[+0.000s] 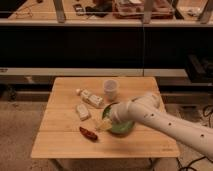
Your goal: Place the pepper in the ceramic cup
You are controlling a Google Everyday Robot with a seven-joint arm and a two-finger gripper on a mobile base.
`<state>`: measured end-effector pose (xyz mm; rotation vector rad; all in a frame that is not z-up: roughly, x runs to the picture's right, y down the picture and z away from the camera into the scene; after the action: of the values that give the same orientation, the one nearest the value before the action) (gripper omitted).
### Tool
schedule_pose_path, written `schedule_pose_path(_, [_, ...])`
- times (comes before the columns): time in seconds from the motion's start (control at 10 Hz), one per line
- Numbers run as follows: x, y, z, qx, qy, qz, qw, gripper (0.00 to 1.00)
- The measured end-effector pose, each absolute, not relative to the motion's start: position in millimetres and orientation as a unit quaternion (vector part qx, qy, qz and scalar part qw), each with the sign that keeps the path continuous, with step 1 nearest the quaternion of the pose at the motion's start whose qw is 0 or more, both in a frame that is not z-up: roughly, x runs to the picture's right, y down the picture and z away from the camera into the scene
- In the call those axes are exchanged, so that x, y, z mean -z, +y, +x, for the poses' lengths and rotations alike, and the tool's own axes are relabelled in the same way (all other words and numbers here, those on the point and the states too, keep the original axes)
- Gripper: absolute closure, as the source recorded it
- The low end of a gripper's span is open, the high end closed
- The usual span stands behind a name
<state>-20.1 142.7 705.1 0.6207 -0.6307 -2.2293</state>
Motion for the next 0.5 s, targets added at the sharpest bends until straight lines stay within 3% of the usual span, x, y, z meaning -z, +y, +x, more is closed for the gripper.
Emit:
schedule_pose_path(0.2, [-697.9,149.4,-45.1,0.859,-0.243,0.280,0.354,0.20])
schedule_pose_path(0.5, [-699.2,152.1,-43.1,0.863,-0.244,0.273,0.349,0.20])
